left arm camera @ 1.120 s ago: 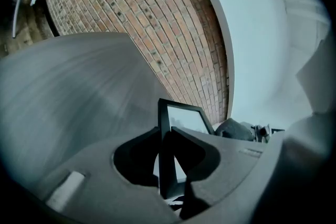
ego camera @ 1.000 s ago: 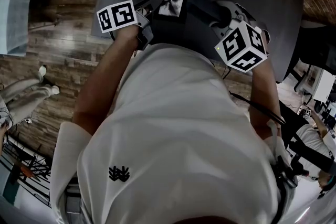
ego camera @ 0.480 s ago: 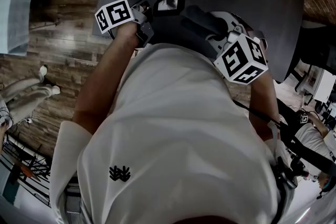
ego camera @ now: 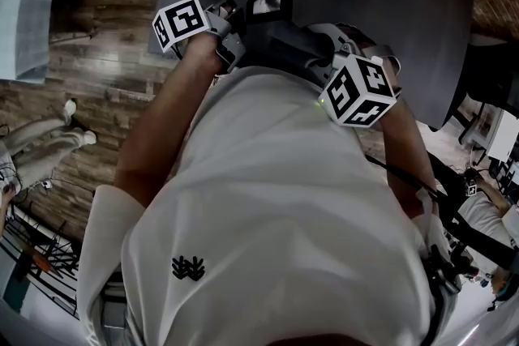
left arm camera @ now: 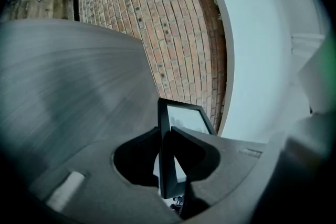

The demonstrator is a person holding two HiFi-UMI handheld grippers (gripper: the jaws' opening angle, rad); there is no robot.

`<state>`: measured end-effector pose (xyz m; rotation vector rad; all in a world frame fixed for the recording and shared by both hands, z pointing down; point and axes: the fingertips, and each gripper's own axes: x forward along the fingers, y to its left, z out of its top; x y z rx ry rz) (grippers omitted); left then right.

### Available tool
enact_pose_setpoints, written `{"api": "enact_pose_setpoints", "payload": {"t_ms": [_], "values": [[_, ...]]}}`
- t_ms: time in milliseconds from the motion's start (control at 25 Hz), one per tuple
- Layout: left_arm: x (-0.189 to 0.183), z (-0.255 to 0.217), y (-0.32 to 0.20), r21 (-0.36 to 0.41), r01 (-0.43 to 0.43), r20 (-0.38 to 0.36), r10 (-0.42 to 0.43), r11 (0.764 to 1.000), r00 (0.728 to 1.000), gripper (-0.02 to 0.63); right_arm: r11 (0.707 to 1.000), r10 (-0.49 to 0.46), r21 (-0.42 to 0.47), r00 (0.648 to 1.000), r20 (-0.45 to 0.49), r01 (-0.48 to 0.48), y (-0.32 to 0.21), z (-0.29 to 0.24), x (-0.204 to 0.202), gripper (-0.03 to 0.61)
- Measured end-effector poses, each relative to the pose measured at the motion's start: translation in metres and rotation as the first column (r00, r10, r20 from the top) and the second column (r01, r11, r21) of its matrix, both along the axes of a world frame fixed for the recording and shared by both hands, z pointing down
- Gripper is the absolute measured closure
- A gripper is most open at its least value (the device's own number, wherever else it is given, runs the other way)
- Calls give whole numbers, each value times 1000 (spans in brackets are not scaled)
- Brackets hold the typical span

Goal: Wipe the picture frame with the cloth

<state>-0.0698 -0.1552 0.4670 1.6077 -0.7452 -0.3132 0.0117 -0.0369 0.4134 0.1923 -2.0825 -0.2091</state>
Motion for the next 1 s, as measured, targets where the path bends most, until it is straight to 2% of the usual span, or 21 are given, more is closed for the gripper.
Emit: {"api": "enact_pose_setpoints", "payload": {"t_ms": [160,360,560,760,1000], "values": [[3,-10,1,7,0,-33,0,1000,999,540,998,-4,-56,999,34,6,2,13,-11,486],[7,-21,4,10,0,-68,1,1000,998,540,993,-28,-109,999,31,32,6,31,-18,486],[1,-26,3,29,6,-65,-4,1000,998,540,989,-14,-145,1000,22,17,7,34,-6,486],[-7,-29,3,73,-31,-18,32,997,999,540,985,128,-117,991,29,-124,-26,23,29,486],[6,-30,17,99,-118,13,117,988,993,540,942,332,3,934,129,-335,-89,-22,61,486]]}}
